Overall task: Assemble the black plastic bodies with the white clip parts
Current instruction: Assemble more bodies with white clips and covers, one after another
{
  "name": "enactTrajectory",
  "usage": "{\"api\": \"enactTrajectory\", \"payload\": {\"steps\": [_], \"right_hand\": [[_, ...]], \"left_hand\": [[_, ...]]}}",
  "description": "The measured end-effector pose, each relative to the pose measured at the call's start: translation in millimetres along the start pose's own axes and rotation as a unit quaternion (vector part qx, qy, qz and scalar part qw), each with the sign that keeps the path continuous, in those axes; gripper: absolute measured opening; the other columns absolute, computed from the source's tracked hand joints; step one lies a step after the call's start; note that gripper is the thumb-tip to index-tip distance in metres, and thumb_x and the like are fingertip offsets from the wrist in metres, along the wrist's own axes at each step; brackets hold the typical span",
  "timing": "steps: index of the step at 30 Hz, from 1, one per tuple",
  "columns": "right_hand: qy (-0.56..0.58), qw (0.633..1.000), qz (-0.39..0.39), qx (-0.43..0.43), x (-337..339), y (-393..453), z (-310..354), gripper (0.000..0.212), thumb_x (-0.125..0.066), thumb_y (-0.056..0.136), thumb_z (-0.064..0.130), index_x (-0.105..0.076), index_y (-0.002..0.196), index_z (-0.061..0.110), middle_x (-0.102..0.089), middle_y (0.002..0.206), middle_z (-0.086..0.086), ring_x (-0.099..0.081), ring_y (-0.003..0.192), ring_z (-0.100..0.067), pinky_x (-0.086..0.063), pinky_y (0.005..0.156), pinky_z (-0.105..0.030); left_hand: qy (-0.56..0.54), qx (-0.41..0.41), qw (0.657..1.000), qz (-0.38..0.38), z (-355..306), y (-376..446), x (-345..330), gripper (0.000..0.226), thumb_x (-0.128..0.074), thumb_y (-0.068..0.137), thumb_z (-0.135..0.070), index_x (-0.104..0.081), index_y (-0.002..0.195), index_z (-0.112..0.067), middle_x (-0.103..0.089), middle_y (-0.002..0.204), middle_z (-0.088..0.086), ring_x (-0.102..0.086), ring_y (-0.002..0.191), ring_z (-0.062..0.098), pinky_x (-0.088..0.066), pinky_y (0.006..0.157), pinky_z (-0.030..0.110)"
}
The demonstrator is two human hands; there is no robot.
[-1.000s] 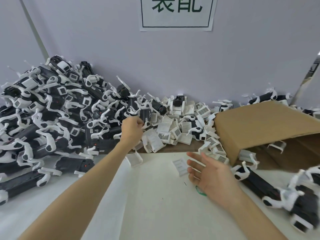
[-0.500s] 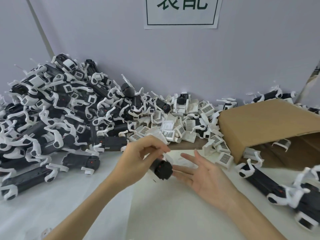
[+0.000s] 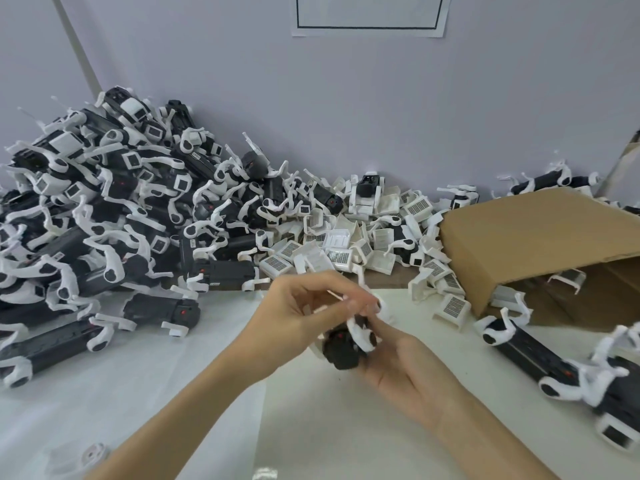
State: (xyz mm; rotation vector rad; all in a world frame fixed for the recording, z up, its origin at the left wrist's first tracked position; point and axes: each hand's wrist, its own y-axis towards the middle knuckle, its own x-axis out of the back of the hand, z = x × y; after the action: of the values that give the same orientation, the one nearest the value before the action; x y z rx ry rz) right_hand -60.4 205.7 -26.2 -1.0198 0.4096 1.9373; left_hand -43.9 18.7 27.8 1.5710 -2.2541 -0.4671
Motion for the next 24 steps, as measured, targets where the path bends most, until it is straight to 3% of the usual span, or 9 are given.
{"api": "enactTrajectory", "payload": {"steps": [3,5,9,11,14,17,19,21,24], "right_hand": [[0.041,0.998,-0.015,0.053,-2,-1,7,0.029,-0.065,0.094,0.010,-0.073,0.116,-0.007,-0.062,0.136,-0.031,-0.063,0.126,-0.045,-0.056,0.099,-0.057],[0.052,0.994,-0.030,0.093,1,0,11,0.043,-0.066,0.093,0.009,-0.061,0.133,-0.006,-0.060,0.142,-0.028,-0.058,0.133,-0.045,-0.046,0.112,-0.060],[-0.050,0.986,-0.053,0.149,3,0,12,0.046,-0.061,0.100,0.012,-0.053,0.143,-0.004,-0.061,0.143,-0.024,-0.058,0.135,-0.036,-0.050,0.111,-0.049],[-0.099,0.983,-0.064,0.141,3,-2,10,0.045,-0.066,0.098,0.017,-0.059,0.137,-0.005,-0.064,0.138,-0.025,-0.060,0.134,-0.035,-0.053,0.108,-0.044],[-0.127,0.983,-0.060,0.122,-1,-5,10,0.045,-0.066,0.099,0.031,-0.066,0.132,0.000,-0.066,0.137,-0.019,-0.062,0.132,-0.029,-0.052,0.108,-0.042],[-0.120,0.984,-0.068,0.110,1,-4,10,0.055,-0.067,0.098,0.037,-0.061,0.137,-0.001,-0.066,0.139,-0.018,-0.063,0.131,-0.028,-0.055,0.105,-0.042],[-0.160,0.979,-0.066,0.108,2,-5,10,0.057,-0.069,0.097,0.039,-0.061,0.138,0.001,-0.066,0.139,-0.016,-0.062,0.132,-0.028,-0.056,0.104,-0.042],[-0.210,0.970,-0.050,0.111,2,-6,11,0.055,-0.070,0.098,0.040,-0.061,0.138,0.004,-0.066,0.140,-0.013,-0.061,0.134,-0.026,-0.054,0.107,-0.044],[-0.215,0.971,-0.013,0.104,4,-8,19,0.058,-0.071,0.094,0.035,-0.055,0.144,0.009,-0.063,0.143,-0.015,-0.057,0.137,-0.030,-0.055,0.106,-0.045]], "left_hand": [[0.127,0.002,0.981,-0.145,7,1,8,0.015,-0.070,0.101,-0.012,-0.079,0.109,-0.022,-0.077,0.107,-0.005,-0.069,0.100,0.015,-0.051,0.092,0.025],[0.179,0.044,0.961,-0.207,13,-3,8,0.029,-0.071,0.099,-0.032,-0.069,0.127,-0.029,-0.068,0.122,-0.009,-0.064,0.114,0.010,-0.049,0.097,0.022],[0.070,0.199,0.967,-0.144,30,-18,-13,0.070,-0.074,0.088,-0.065,-0.046,0.147,-0.040,-0.068,0.127,-0.008,-0.072,0.107,0.007,-0.053,0.085,0.013],[0.019,0.210,0.967,-0.145,39,-23,-21,0.063,-0.076,0.089,-0.061,-0.055,0.141,-0.033,-0.077,0.117,-0.003,-0.077,0.099,0.017,-0.054,0.089,0.019],[-0.016,0.188,0.967,-0.171,42,-24,-14,0.046,-0.073,0.091,-0.055,-0.070,0.125,-0.023,-0.079,0.114,0.003,-0.077,0.099,0.027,-0.050,0.108,0.044],[-0.013,0.178,0.971,-0.158,44,-28,-3,0.046,-0.071,0.090,-0.060,-0.072,0.121,-0.026,-0.078,0.112,0.006,-0.075,0.099,0.027,-0.045,0.115,0.051],[-0.022,0.169,0.974,-0.151,47,-32,0,0.043,-0.073,0.090,-0.058,-0.073,0.123,-0.031,-0.078,0.112,0.008,-0.073,0.097,0.028,-0.051,0.107,0.050],[-0.041,0.157,0.976,-0.142,47,-32,3,0.039,-0.075,0.091,-0.052,-0.072,0.127,-0.034,-0.076,0.114,0.009,-0.071,0.090,0.029,-0.057,0.078,0.042],[-0.060,0.151,0.981,-0.109,47,-31,10,0.046,-0.077,0.096,-0.036,-0.063,0.139,-0.029,-0.072,0.123,0.012,-0.070,0.088,0.033,-0.051,0.057,0.035]]}}
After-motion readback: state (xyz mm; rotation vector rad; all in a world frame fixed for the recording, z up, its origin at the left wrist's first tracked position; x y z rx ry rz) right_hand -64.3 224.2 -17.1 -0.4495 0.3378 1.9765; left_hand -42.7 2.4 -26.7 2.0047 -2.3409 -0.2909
